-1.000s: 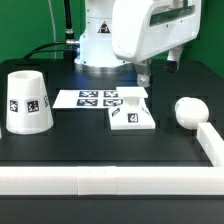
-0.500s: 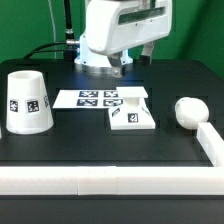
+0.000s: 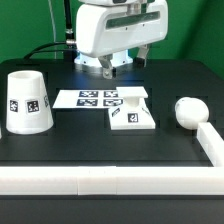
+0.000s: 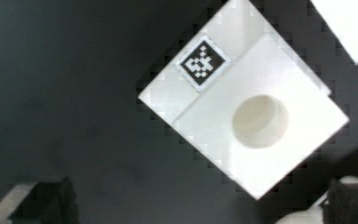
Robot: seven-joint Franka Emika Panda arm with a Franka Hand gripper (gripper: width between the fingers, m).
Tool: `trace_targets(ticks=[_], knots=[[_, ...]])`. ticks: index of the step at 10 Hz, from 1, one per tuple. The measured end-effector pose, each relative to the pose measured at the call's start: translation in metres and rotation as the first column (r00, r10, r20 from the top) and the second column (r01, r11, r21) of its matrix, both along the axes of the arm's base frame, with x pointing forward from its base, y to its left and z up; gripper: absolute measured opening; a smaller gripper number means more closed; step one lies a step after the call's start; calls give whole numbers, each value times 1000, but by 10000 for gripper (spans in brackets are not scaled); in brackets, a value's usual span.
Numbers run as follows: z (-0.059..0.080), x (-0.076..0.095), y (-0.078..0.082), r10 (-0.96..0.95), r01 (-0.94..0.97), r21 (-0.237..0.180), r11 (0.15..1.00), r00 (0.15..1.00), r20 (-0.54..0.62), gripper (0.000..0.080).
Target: Assemble lamp
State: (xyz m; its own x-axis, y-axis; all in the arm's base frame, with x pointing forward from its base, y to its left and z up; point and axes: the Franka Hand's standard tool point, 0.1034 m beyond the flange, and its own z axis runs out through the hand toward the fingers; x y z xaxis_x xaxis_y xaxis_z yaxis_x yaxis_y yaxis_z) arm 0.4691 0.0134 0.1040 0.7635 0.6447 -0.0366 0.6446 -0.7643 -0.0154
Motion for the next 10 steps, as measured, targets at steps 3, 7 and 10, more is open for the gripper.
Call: trace_targets(ticks=[3,7,10], knots=[[-6,-3,0,-440,440,11,898,897,-32,700],[-5,-1,4,-599,599,5,801,800,-39,700],[-13,-7,9,-631,631,3,776,775,-26,700]])
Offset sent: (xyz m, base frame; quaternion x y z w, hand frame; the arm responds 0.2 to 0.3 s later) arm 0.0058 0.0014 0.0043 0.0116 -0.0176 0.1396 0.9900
